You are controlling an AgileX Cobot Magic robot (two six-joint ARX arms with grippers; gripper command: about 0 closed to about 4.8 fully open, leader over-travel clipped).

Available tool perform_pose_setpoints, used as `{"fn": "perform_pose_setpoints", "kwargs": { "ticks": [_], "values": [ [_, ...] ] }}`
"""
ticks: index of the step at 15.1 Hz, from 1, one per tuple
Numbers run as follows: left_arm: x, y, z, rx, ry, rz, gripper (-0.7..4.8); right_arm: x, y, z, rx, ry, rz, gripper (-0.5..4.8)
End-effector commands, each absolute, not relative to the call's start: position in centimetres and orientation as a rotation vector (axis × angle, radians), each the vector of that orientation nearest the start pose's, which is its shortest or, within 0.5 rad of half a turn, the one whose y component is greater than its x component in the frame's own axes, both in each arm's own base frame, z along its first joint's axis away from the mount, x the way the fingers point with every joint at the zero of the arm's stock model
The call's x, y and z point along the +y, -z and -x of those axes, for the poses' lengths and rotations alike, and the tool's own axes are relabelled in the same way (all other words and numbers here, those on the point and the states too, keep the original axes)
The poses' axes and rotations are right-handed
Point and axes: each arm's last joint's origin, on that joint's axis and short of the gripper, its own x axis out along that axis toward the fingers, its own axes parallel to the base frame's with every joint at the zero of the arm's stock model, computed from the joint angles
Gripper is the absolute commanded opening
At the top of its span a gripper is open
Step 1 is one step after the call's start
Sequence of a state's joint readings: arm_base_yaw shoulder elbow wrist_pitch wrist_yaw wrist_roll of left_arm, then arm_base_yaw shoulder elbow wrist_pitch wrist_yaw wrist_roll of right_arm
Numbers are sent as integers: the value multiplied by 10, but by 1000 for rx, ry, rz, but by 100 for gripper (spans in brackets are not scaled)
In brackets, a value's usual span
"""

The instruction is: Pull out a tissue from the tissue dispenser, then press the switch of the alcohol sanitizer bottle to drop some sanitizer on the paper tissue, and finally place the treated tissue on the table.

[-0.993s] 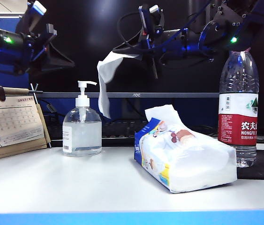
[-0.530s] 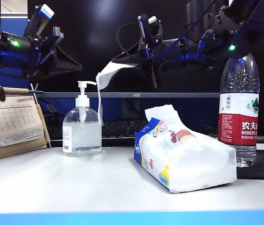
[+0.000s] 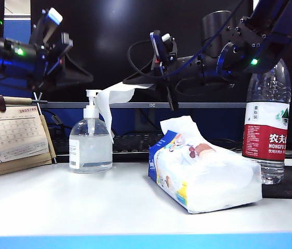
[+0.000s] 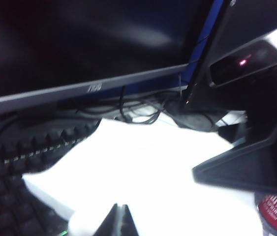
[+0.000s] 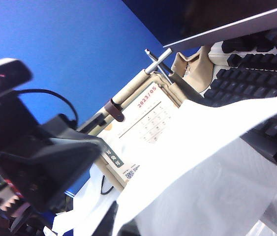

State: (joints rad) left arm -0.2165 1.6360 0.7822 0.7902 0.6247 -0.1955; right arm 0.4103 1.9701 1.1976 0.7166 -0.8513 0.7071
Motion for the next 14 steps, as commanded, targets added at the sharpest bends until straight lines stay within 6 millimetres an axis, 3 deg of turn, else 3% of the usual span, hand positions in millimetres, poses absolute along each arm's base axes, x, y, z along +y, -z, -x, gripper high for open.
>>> {"fn": "perform_pose_setpoints", "kwargs": {
  "ticks": [1, 5, 10, 14],
  "values": [
    [-89, -219, -327, 117, 835, 187, -5, 191, -218, -382, 476, -1200, -615, -1],
    [-91, -233, -336, 92, 835, 182, -5, 191, -218, -382, 476, -1201, -615, -1],
    [-94, -209, -346, 192, 848, 222, -5, 191, -218, -382, 471, -1202, -610, -1],
    [-94, -212, -347, 161, 858, 220, -5, 191, -218, -382, 461, -1206, -595, -1]
  ]
}}
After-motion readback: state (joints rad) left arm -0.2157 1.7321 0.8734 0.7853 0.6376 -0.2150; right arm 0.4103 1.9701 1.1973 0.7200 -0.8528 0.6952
